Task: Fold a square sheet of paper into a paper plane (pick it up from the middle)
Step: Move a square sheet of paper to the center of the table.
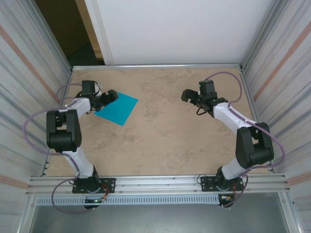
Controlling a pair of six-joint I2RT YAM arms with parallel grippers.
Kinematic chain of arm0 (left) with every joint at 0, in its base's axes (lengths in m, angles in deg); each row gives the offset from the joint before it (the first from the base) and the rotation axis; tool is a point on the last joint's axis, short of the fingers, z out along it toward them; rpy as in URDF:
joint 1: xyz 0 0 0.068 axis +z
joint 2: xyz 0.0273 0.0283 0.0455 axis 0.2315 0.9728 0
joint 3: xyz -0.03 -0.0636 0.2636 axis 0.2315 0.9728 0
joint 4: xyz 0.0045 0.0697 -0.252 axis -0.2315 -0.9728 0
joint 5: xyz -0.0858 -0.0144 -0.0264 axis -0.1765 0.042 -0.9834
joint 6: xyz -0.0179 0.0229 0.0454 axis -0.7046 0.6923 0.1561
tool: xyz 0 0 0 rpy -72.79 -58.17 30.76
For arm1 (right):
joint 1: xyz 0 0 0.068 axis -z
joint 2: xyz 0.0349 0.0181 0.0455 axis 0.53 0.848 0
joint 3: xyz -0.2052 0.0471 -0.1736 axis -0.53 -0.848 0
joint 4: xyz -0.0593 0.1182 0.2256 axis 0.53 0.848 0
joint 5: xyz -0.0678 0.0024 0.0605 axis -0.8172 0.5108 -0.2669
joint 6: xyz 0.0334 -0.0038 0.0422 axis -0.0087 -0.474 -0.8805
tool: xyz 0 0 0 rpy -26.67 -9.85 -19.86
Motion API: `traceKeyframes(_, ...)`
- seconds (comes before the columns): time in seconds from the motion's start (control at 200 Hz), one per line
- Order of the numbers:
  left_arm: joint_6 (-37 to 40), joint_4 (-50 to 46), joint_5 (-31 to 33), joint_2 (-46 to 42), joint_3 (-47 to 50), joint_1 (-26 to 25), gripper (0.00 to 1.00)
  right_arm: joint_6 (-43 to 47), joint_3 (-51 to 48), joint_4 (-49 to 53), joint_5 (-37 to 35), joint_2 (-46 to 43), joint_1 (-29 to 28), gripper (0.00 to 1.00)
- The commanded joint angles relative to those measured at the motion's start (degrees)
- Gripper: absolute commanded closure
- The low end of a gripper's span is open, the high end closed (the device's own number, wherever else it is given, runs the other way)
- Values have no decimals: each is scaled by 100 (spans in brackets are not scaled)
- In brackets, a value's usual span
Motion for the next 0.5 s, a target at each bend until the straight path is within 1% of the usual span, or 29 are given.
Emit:
traceKeyframes(0.0, -108, -536, -121, 197, -298, 21, 4, -294, 211, 196, 192, 118, -73, 1)
traceKeyframes(0.165, -167, -761, 6, 436, -321, 36, 4, -343, 266, 278, 174, 187, -112, 1)
traceKeyframes(0.301, -371, -787, -65, 491, -130, -1, 5, -380, 256, 344, 125, 189, -117, 1)
traceKeyframes(0.376, -603, -775, -92, 500, 37, -58, 5, -430, 242, 351, 113, 186, -131, 1)
traceKeyframes(0.496, -1141, -538, -317, 431, 410, -213, 6, -504, 192, 322, 105, 240, -221, 1)
